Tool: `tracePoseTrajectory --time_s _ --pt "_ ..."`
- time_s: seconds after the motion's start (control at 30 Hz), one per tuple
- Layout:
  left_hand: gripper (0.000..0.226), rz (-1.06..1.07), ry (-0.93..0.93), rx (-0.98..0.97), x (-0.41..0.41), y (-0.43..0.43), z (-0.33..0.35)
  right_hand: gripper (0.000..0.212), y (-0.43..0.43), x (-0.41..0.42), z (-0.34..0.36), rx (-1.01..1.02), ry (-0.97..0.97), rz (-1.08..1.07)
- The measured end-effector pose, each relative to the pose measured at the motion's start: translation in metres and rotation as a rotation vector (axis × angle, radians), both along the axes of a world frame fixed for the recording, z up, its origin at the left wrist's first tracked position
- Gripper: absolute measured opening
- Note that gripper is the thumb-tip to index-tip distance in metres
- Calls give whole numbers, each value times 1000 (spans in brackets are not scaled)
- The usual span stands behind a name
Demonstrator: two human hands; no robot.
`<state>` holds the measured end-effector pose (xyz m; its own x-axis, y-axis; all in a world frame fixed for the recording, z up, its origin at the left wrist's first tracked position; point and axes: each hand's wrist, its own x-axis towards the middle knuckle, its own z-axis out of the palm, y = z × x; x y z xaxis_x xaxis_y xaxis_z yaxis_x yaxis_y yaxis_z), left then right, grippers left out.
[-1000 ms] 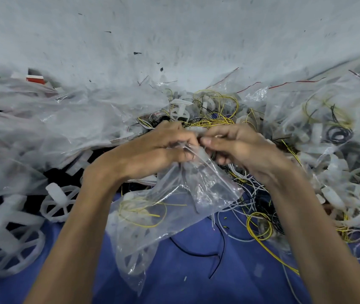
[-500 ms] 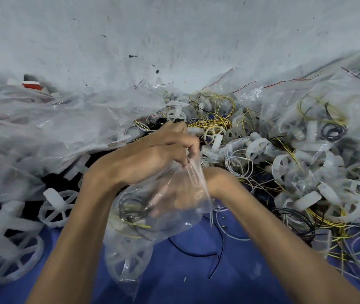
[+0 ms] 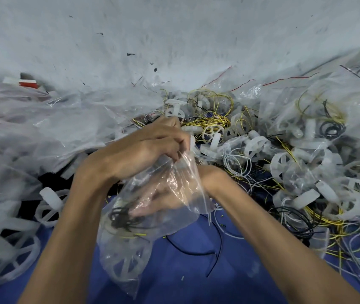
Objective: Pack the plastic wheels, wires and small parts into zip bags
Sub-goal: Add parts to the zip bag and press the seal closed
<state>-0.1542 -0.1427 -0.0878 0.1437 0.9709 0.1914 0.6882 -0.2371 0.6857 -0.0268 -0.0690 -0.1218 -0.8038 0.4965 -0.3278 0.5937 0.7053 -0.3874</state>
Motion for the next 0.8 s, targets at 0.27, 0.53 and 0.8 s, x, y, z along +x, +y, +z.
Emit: tracePoseTrajectory --time_s 0.27,0.53,0.8 --pt "11 65 26 18 -11 -6 3 27 14 4 34 -137 204 336" --pt "23 150 94 -40 -16 0 -7 15 93 49 -12 141 295 -229" --pt "28 152 87 -41 -16 3 -14 27 103 39 -71 26 79 -263"
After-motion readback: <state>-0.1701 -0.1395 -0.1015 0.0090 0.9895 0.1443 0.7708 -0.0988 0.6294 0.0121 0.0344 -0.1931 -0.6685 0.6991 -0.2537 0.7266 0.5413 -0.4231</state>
